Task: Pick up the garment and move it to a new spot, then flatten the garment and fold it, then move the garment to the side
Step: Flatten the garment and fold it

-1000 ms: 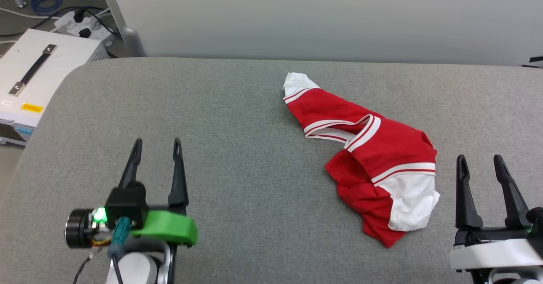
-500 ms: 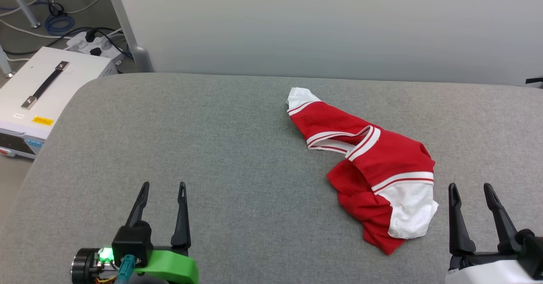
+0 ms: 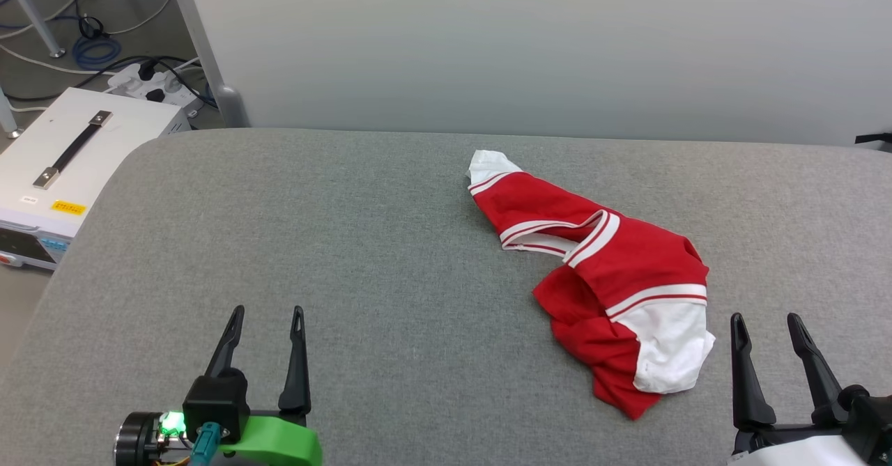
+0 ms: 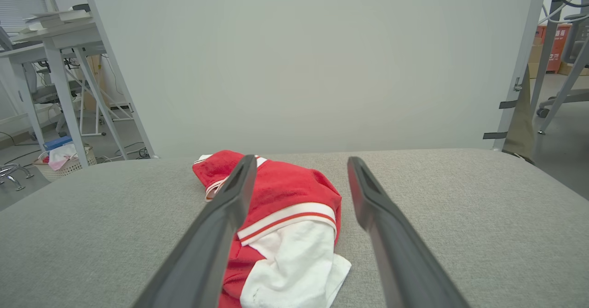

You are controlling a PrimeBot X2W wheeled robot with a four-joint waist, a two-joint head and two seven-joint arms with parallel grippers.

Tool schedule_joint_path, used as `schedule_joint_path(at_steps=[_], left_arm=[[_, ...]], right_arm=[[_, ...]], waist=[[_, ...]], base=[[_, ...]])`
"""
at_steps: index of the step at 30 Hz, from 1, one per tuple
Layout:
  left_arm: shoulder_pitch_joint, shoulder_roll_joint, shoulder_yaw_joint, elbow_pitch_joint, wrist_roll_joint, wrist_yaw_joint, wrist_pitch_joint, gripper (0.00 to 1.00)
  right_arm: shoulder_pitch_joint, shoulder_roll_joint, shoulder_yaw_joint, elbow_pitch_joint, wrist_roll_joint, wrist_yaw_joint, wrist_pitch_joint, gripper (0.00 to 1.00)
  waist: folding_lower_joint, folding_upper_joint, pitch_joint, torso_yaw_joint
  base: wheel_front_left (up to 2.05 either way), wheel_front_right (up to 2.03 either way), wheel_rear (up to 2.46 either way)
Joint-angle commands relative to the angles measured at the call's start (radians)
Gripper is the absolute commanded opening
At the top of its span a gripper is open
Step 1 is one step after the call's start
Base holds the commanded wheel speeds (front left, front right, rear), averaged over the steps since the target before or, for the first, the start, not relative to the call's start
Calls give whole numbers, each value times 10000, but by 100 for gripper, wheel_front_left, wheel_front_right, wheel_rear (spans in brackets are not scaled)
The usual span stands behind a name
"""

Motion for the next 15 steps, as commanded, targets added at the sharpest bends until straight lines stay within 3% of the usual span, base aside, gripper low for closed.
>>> schedule_joint_path(at_steps=[1, 15], left_arm=[[175, -78, 51, 33, 121, -78, -57, 100], [-217, -168, 326, 261, 231, -609, -57, 100]], right_arm=[[91, -14, 21, 29, -53, -7, -48, 100], [-15, -14, 62, 10, -55, -7, -48, 100]], waist=[[0, 0, -3, 5], [0, 0, 132, -13]], base=[[0, 0, 0], [0, 0, 0]])
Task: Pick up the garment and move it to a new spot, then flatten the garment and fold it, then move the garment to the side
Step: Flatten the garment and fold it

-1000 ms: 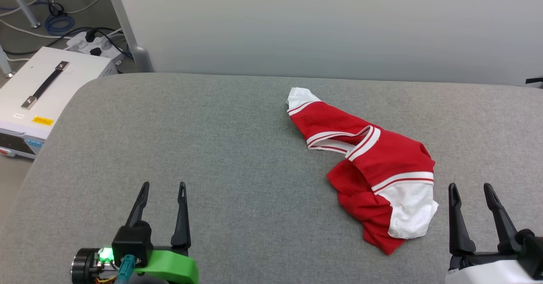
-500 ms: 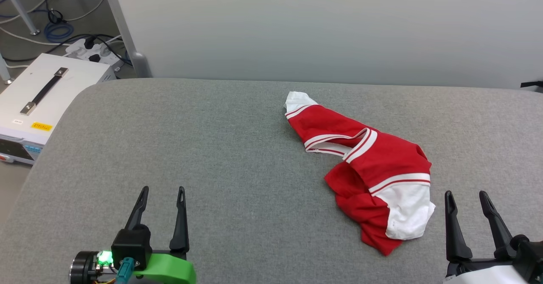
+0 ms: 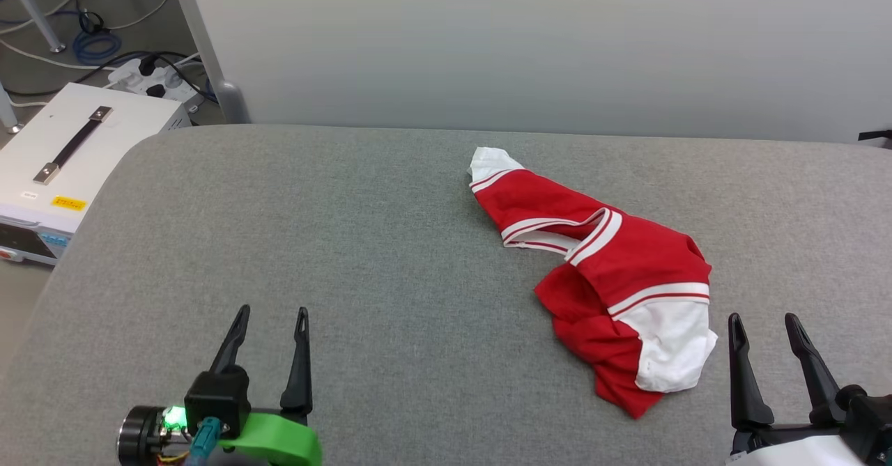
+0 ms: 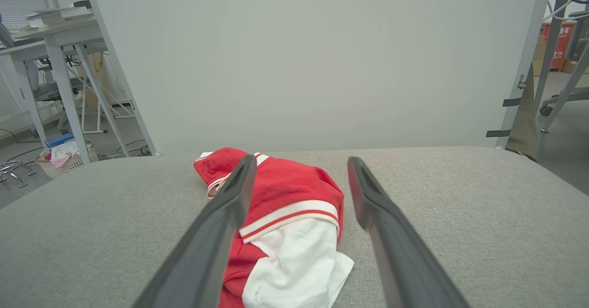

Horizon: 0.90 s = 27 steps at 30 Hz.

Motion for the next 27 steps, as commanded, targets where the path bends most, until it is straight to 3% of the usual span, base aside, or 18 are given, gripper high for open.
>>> schedule_joint_path(at_steps=[1, 7, 15, 20, 27], left_arm=[[-341, 48, 17, 26, 11, -163, -57, 100], [-2142, 457, 33, 299, -56, -795, -57, 100], [-5502, 1265, -332, 1491, -604, -1223, -57, 100], [-7656, 1715, -1442, 2422, -1522, -1268, 360, 100], [-10446, 2388, -3765, 3230, -3512, -1273, 2523, 100]], right_arm=[[-47, -14, 15, -16, -49, -7, -46, 100], [-398, -14, 177, -107, -108, -7, -46, 100], [-1181, -14, 418, -263, -196, -7, -46, 100], [-1620, -14, 515, -388, -151, -7, -46, 100], [-2206, -14, 578, -488, 13, -7, -46, 100]], waist=[[0, 0, 95, -26], [0, 0, 576, -268], [0, 0, 1588, -951], [0, 0, 2256, -1369], [0, 0, 3237, -1978]], base=[[0, 0, 0], [0, 0, 0], [0, 0, 0], [0, 0, 0], [0, 0, 0]])
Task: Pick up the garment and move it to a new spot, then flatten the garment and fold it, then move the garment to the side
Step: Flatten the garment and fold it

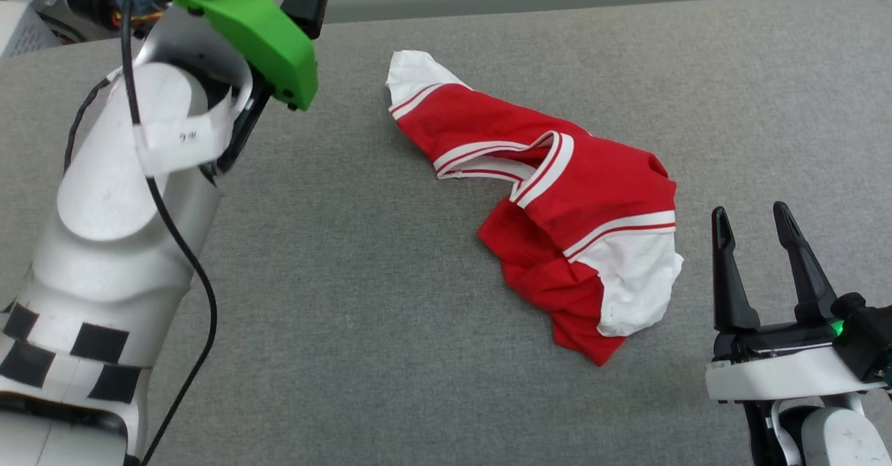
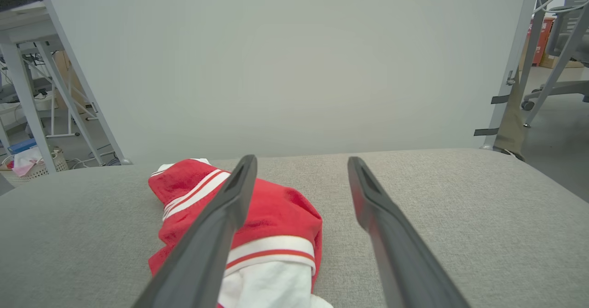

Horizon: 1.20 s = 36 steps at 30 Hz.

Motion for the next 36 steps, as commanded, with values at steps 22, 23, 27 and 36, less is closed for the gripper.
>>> schedule_joint_path(at_steps=[22, 23, 27, 36], left_arm=[[-4041, 1127, -6030, 3110, -4439, -30, 7017, 100], [-4043, 1171, -6195, 3236, -4505, -30, 7108, 100], [-3853, 1412, -7070, 3533, -5039, -30, 7914, 100], [-3656, 1640, -7794, 3171, -6369, -30, 7622, 100]], right_arm=[[-1586, -16, 368, -229, 717, -7, -48, 100], [-1618, -16, 386, -224, 734, -7, -48, 100], [-1676, -16, 404, -202, 774, -7, -48, 100], [-1872, -16, 404, -182, 734, -7, -48, 100]], waist=[[-2, 0, 2911, -2078], [-2, 0, 2954, -2098], [-2, 0, 3042, -2134], [-2, 0, 3154, -2044]], base=[[0, 0, 0], [0, 0, 0], [0, 0, 0], [0, 0, 0]])
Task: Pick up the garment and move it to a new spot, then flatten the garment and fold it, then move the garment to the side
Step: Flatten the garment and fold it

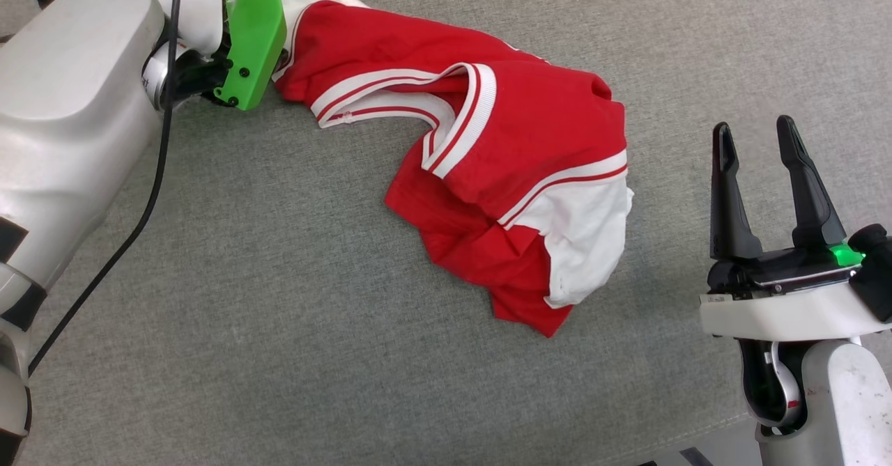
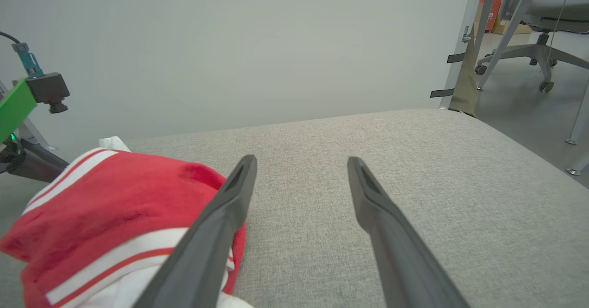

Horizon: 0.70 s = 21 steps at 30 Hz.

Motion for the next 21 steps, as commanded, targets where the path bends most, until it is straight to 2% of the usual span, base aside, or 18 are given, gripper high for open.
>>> schedule_joint_path(at_steps=[1, 2, 3, 8, 14, 21], left_arm=[[576, -169, -361, 111, -306, -32, -41, 100], [556, -208, -411, 64, -386, -32, -131, 40], [499, -234, -487, 20, -403, -32, -296, 0], [393, -369, -729, -29, -524, -32, -1174, 0], [432, -472, -921, -441, -424, -32, -3026, 0], [1129, 41, -995, -1247, -496, -32, -5433, 0]], right_arm=[[-213, -12, 19, -14, 17, -7, -48, 100], [-226, -12, 15, -17, 11, -7, -48, 100], [-233, -12, 4, -20, -3, -7, -48, 100], [-48, -12, -79, 54, -107, -7, -48, 100], [328, -12, -219, 168, -356, -7, -48, 100], [860, -12, -388, 228, -582, -7, -48, 100]], waist=[[0, 0, 20, 19], [0, 0, 20, 33], [0, 0, 16, 59], [0, 0, -283, 296], [0, 0, -1192, 891], [0, 0, -2373, 1683]], base=[[0, 0, 0], [0, 0, 0], [0, 0, 0], [0, 0, 0], [0, 0, 0], [0, 0, 0]])
